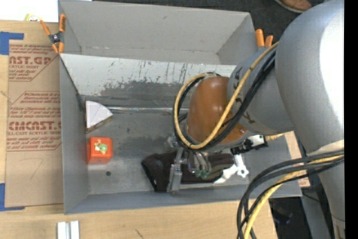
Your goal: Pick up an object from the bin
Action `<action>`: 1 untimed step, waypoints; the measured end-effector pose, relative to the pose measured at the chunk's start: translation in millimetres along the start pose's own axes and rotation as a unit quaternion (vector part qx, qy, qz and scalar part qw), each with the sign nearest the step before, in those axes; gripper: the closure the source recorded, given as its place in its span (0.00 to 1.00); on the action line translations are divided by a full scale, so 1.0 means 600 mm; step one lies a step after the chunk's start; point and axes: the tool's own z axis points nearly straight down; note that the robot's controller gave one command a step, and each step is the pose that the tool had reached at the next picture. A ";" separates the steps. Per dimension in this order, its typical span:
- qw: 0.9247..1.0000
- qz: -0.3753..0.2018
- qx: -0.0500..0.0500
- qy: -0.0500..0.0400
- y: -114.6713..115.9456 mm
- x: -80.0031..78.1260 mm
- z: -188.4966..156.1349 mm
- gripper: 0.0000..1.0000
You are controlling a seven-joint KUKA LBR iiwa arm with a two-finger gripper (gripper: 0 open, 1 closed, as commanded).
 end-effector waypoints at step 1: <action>0.995 0.098 0.001 -0.004 -0.012 0.013 -0.001 0.00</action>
Offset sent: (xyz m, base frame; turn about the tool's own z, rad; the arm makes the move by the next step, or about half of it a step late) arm 0.0000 0.0000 0.0000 0.0000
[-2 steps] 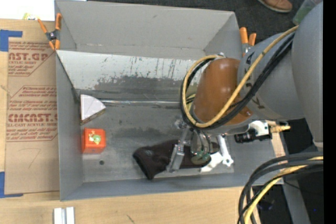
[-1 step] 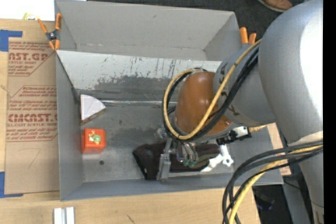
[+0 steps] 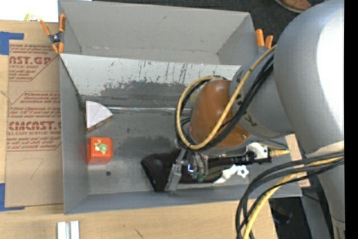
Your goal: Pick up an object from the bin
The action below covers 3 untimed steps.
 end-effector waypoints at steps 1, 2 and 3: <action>0.995 -0.098 -0.001 0.004 0.015 -0.010 0.001 1.00; 0.995 -0.098 -0.001 0.004 0.015 -0.010 0.001 1.00; 0.995 -0.098 0.000 0.005 0.015 -0.009 -0.003 1.00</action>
Offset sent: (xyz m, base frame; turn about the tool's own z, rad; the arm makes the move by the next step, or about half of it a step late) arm 0.0000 0.0000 0.0000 0.0000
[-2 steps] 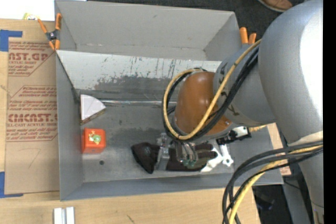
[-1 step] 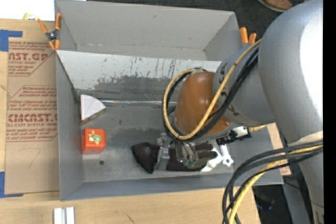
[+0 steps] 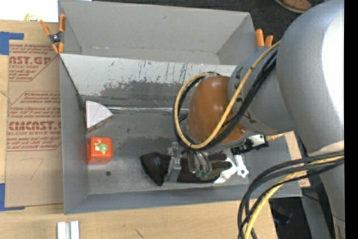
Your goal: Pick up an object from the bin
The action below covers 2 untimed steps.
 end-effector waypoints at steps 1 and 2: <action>1.000 0.000 0.001 0.004 -0.001 0.004 -0.033 1.00; 1.000 0.000 0.000 0.001 0.000 0.001 -0.072 1.00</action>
Offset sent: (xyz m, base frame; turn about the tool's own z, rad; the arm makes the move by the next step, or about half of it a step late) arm -0.0001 0.0001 0.0849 0.0000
